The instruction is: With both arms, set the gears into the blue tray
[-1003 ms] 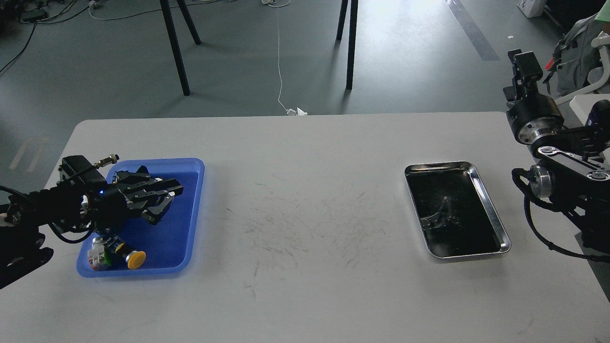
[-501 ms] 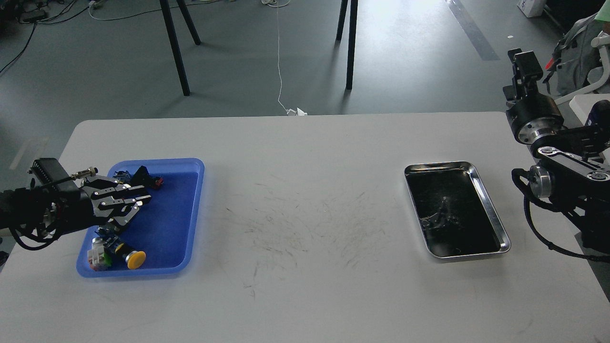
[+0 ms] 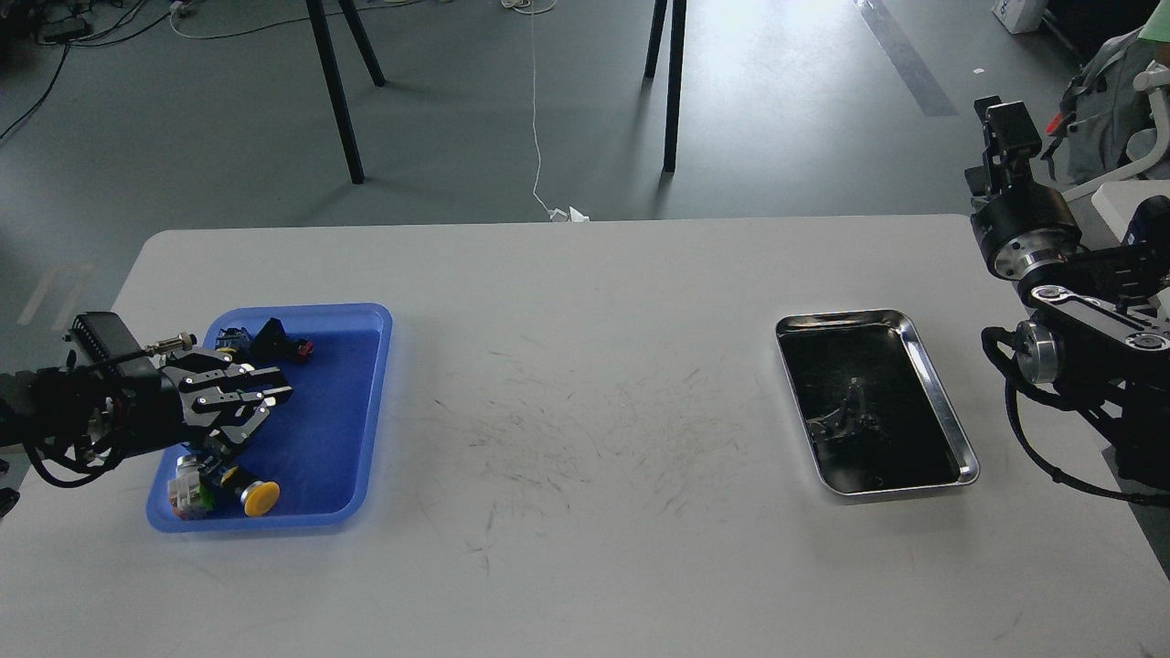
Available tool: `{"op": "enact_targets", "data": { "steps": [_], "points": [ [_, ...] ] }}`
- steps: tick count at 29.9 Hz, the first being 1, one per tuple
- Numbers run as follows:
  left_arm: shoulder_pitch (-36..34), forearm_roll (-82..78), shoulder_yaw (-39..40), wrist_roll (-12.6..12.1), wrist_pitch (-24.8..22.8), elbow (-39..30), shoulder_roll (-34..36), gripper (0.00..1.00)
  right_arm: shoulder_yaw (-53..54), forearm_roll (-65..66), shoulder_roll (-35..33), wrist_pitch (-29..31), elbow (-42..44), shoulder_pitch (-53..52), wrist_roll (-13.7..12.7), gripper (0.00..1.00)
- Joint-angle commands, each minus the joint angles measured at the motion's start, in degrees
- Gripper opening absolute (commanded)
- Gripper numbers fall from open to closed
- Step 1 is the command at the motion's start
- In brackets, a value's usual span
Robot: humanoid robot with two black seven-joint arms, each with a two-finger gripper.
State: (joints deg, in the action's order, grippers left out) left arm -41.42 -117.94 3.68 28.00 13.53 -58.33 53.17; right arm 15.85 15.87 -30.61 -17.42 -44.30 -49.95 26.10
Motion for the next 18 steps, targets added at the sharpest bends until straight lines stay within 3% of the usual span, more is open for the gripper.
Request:
{"op": "enact_targets", "data": {
  "steps": [1, 13, 18],
  "points": [
    [0.02, 0.25, 0.02, 0.00, 0.00, 0.76, -0.69, 0.25, -0.12, 0.04, -0.07, 0.02, 0.00, 0.02, 0.00, 0.95],
    [-0.07, 0.52, 0.02, 0.00, 0.00, 2.16, -1.22, 0.36, -0.29, 0.04, -0.16, 0.02, -0.08, -0.06, 0.00, 0.95],
    [-0.33, 0.95, 0.37, 0.00, 0.00, 2.25, -1.22, 0.47, -0.29, 0.04, -0.33, 0.02, -0.17, -0.06, 0.00, 0.95]
  ]
}}
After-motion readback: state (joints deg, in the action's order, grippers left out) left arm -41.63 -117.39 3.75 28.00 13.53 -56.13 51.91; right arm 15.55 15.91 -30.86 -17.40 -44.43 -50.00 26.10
